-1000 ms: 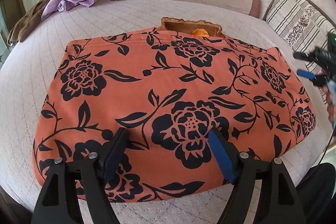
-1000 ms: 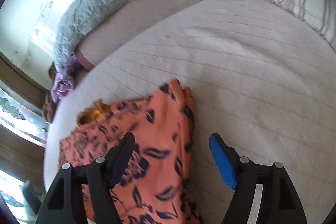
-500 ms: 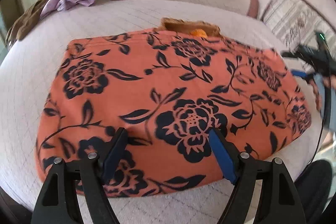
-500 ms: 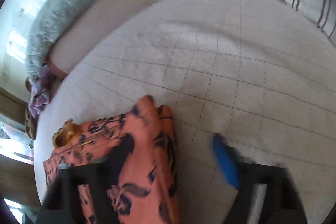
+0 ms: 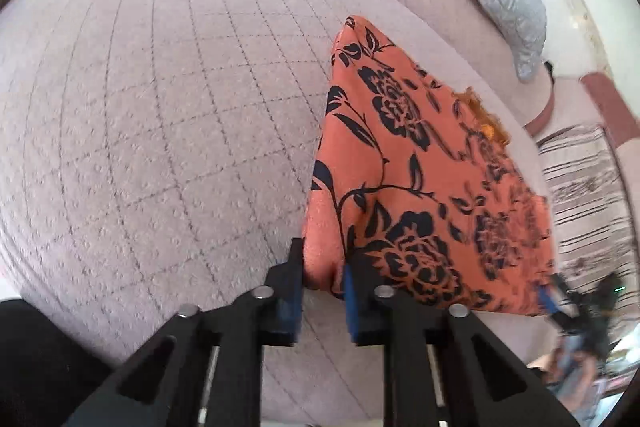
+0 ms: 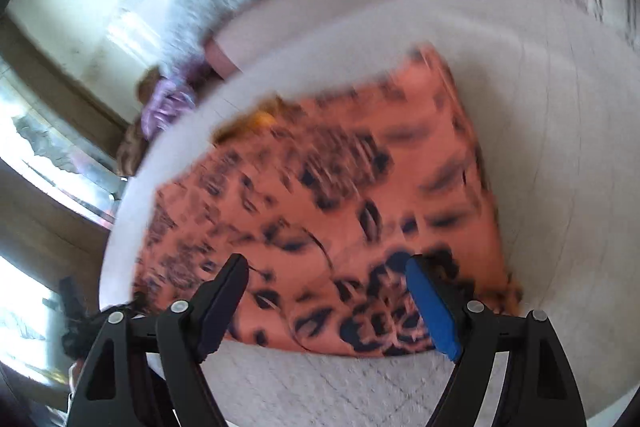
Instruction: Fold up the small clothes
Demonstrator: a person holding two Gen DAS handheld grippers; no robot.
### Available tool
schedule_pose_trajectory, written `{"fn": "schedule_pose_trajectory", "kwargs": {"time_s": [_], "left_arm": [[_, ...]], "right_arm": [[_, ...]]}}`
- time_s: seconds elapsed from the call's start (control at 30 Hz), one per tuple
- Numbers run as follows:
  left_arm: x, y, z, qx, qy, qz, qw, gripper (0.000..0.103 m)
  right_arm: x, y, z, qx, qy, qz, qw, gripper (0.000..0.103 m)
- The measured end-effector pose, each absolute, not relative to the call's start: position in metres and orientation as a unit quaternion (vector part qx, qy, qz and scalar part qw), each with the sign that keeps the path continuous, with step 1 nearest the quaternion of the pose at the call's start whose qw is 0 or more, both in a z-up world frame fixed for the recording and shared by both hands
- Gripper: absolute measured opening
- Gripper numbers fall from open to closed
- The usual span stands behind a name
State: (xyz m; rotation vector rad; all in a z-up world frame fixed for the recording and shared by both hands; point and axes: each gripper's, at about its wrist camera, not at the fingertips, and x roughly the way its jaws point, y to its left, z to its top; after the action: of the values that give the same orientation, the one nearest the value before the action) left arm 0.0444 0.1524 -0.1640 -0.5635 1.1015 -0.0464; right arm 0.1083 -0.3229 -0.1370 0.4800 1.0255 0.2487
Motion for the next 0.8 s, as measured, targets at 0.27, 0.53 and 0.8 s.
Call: {"fn": "schedule_pose_trajectory", "kwargs": {"time_s": [0.27,0.53,0.8], "left_arm": [[0.044,0.150,-0.157,-0.222,0.532,-0.024,0.817,0.027],[0.110,0.143,-0.118,-0.170,0.496,-0.029,0.851,0.049],[0.157,0.146,-0.159,-0.143,0.521,-0.012,0.841,0.032]], "right_arm": [[0.113,-0.338,-0.144,0.254,0.487,0.117,0.827,0.083],[0.147,-0.337,-0.110,0.264,0.479,0.164,0.821,0.083],[0.241,-0.378,-0.151,0.353,0.506,0.136,0.775,0.083]]}}
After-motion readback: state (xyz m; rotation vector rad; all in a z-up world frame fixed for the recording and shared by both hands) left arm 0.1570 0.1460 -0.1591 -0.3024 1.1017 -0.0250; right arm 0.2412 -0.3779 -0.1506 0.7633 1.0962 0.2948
